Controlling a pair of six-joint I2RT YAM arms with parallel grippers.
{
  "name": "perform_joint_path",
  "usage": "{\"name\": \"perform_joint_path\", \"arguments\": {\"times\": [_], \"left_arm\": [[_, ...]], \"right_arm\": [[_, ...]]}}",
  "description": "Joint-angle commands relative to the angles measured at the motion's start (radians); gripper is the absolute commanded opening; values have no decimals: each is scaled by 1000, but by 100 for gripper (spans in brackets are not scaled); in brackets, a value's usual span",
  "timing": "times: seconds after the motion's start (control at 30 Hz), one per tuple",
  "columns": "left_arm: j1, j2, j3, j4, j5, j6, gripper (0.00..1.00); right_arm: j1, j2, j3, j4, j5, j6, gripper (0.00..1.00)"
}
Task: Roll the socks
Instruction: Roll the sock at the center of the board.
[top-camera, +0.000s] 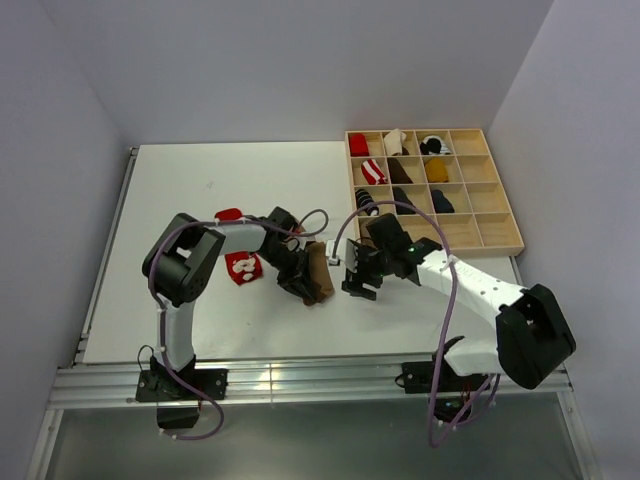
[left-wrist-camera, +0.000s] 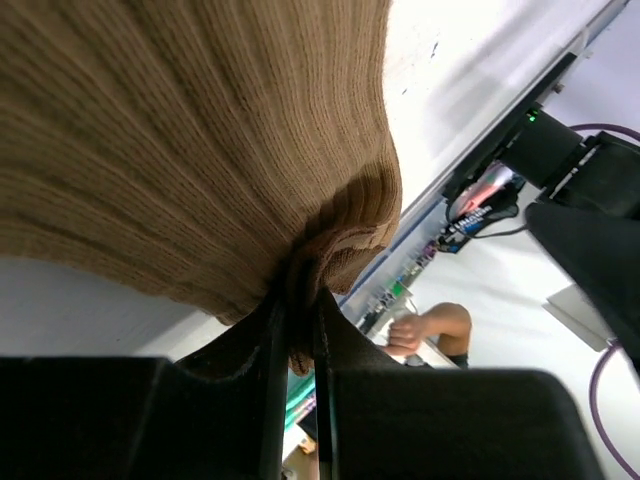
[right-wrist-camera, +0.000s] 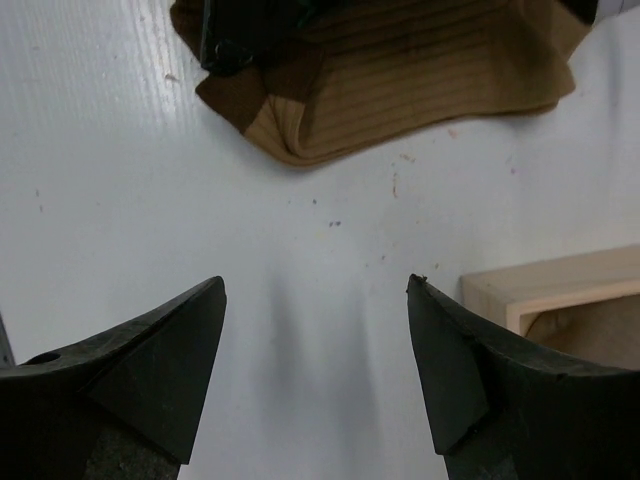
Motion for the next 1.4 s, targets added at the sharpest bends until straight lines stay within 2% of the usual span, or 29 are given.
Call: {"name": "perform_joint_path", "arguments": {"times": [0.0,0.2,0.37,0.5,0.97,1.17,1.27,1.37], "left_arm": [[12,12,38,-43,61,14,14],[18,22,47,-45,77,12,18],[20,26,46,-40,89,11,19],[21,28,46,-42,92,12,19],[23,32,38,-39,101,18,19],[24,25,34,-36,103,20,21],[24,22,32,-32,107,20,23],[24,11,29,-29,106,23,30]], "right_arm": [[46,27,1,146,70,12,80],[155,112,16,214,128,24,76],[238,153,24,247,169,27,69],[290,164,22,267,194,30,68],[390,234,41,313,295,39,57],[391,270,73,313,321,64,49],[391,283,88,313,327,84,41],[391,297,102,304,341,104,28]]}}
